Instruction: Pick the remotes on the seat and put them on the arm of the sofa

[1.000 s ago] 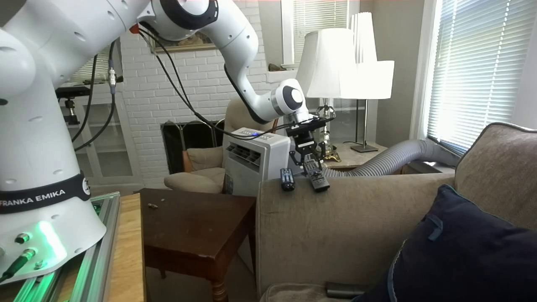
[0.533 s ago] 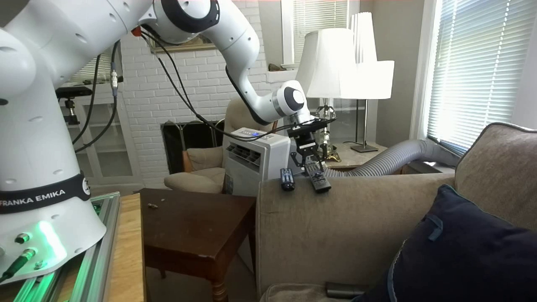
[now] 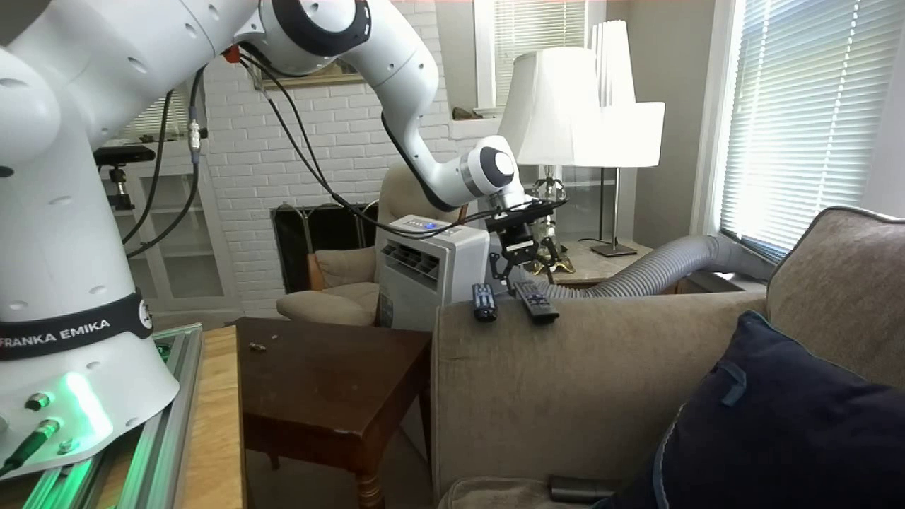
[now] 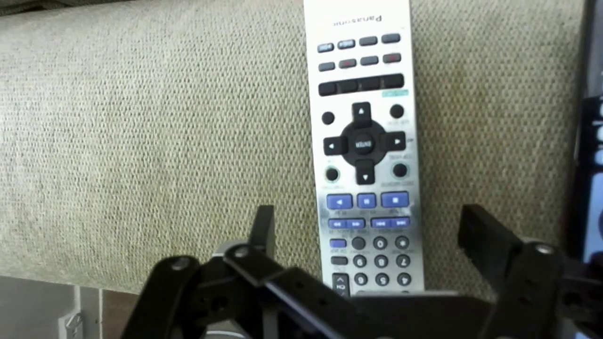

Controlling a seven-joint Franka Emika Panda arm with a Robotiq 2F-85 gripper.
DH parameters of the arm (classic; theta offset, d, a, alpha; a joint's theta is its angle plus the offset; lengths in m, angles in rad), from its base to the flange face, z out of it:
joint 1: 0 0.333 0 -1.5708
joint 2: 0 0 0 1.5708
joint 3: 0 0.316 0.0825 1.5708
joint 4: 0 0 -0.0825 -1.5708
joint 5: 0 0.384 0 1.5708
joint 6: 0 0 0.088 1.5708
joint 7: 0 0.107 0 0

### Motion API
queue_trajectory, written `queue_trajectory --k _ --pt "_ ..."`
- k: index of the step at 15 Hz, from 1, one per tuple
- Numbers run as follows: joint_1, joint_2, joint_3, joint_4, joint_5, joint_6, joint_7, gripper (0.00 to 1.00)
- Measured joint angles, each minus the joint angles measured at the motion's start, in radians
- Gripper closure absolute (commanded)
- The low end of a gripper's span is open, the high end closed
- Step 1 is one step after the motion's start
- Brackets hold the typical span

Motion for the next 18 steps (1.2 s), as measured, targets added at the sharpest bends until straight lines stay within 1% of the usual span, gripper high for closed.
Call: queue_trajectory --k 3,6,10,13,16,18 --pt "-0.005 -0.002 -0.002 -0.002 0.001 0.000 0.021 0.00" --pt "-0.023 -0.027 -0.009 -0.035 0.004 0.000 0.046 0.00" --pt "-0.072 -0.124 -0.021 -0.157 0.004 0.002 0.055 0.00" --pt "-0.133 -0.223 -0.013 -0.283 0.027 0.002 0.047 0.00" --pt "-0.220 -0.316 0.022 -0.410 0.131 0.011 0.002 0.00" --pt "-0.289 -0.367 0.059 -0.492 0.209 0.036 -0.090 0.00"
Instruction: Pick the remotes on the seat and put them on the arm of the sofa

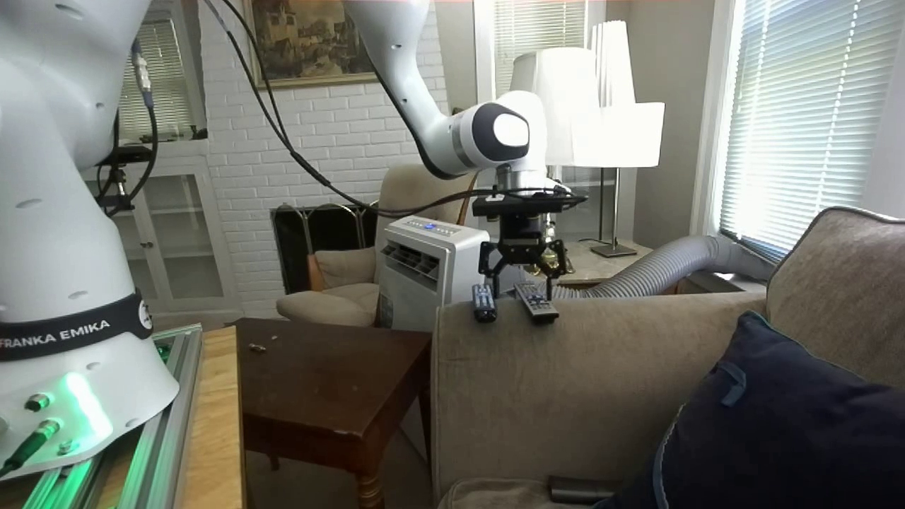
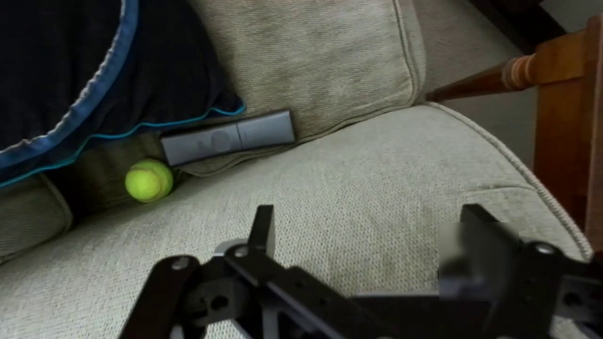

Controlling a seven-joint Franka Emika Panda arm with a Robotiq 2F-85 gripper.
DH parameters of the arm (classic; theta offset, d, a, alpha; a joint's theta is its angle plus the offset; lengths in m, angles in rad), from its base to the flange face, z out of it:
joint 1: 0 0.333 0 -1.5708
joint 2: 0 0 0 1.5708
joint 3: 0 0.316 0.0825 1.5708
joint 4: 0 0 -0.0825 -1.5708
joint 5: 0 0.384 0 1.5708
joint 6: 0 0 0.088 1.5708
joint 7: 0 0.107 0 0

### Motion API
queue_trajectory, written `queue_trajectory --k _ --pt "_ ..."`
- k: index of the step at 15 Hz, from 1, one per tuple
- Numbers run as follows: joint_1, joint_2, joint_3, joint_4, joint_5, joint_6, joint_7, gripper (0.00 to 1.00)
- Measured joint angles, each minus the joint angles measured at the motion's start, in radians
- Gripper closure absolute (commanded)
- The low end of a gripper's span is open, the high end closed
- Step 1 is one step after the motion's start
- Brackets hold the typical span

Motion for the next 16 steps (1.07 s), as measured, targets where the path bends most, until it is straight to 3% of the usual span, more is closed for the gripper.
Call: queue_trajectory --k 8,10,16 --pt "-0.263 -0.146 0.156 -0.309 0.402 0.216 -0.556 0.00" --pt "-0.288 -0.173 0.169 -0.351 0.539 0.209 -0.624 0.00" --pt "-0.274 -0.261 0.165 -0.427 0.821 0.198 -0.648 0.00"
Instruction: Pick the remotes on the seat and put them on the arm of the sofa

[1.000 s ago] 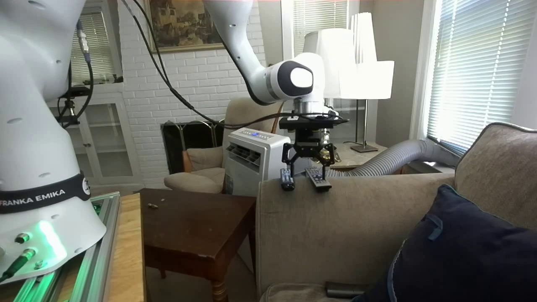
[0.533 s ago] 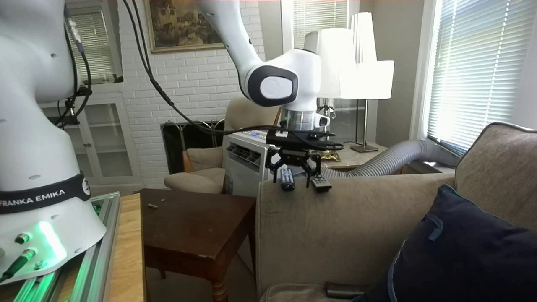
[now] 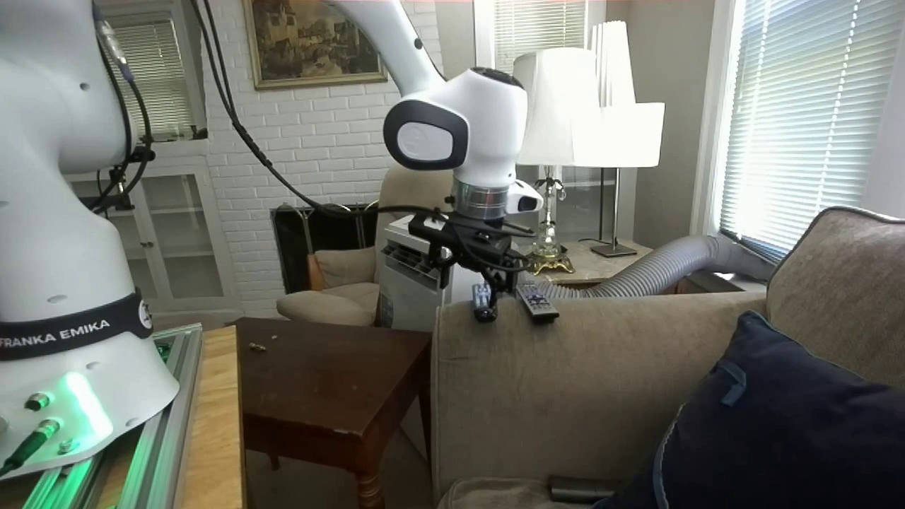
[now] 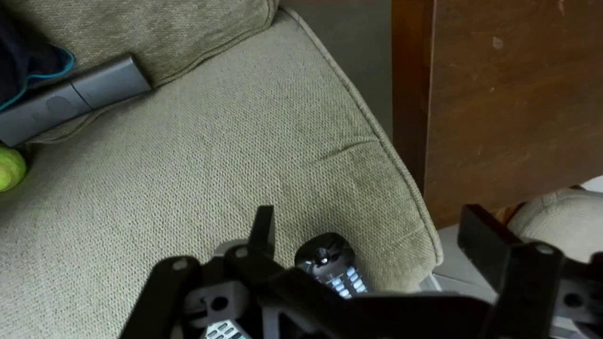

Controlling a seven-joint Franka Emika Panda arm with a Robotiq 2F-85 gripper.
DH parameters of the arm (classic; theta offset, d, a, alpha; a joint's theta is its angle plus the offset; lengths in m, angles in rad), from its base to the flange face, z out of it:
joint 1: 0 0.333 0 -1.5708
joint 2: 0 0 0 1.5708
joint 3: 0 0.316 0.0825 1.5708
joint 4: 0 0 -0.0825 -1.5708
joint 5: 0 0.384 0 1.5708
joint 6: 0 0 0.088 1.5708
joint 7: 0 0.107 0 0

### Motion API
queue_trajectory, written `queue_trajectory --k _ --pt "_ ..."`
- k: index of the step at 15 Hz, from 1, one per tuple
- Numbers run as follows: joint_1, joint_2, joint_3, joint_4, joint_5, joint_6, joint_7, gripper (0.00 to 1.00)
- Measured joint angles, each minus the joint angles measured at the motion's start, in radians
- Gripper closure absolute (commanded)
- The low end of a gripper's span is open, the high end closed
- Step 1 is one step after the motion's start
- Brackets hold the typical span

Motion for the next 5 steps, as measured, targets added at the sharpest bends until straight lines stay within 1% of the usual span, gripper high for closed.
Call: queue_trajectory --k 2,5 --pt "0.023 -0.026 -0.016 -0.015 0.046 0.015 0.009 0.00" --pt "0.035 -0.040 -0.025 -0.024 0.057 0.017 0.015 0.00"
